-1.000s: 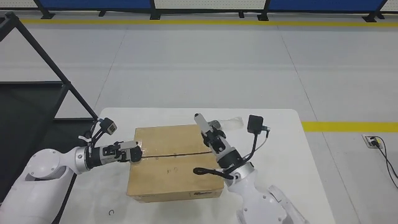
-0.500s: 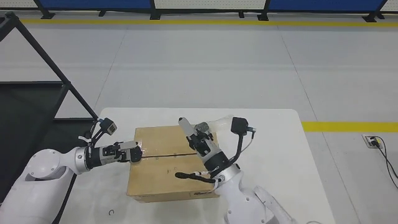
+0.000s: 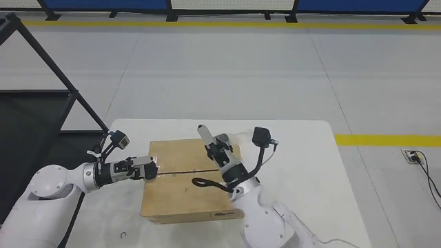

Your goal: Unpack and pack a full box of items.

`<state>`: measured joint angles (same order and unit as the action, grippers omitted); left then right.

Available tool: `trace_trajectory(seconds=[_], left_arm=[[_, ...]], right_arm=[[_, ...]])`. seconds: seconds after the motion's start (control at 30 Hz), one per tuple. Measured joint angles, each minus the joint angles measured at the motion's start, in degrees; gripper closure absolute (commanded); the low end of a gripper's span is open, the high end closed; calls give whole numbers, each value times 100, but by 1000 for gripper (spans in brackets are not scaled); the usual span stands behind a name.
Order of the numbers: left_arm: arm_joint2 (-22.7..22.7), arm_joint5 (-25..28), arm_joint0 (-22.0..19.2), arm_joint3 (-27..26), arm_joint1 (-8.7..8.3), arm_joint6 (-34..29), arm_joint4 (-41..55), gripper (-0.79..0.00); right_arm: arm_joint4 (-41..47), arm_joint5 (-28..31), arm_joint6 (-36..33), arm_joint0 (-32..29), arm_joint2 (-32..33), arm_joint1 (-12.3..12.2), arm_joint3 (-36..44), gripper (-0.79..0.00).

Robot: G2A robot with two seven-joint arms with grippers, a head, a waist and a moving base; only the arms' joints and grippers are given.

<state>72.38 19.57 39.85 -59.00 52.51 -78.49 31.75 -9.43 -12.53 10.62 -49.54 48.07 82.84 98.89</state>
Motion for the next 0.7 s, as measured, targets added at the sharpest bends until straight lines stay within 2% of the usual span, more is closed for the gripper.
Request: trace_trajectory(seconds=[0.1, 0.27, 0.43, 0.7], left_arm=[[0, 0, 0, 0, 0, 0, 0, -785], [0, 0, 0, 0, 0, 0, 0, -785], [0, 0, 0, 0, 0, 0, 0, -785], [0, 0, 0, 0, 0, 0, 0, -785]], right_arm=[[42, -189, 275, 207, -222, 140, -266, -785], [41, -177, 237, 483, -495, 319, -628, -785], [-124, -134, 301, 468, -590, 422, -703, -785], [-617, -497, 419, 437, -798, 580, -762, -785]])
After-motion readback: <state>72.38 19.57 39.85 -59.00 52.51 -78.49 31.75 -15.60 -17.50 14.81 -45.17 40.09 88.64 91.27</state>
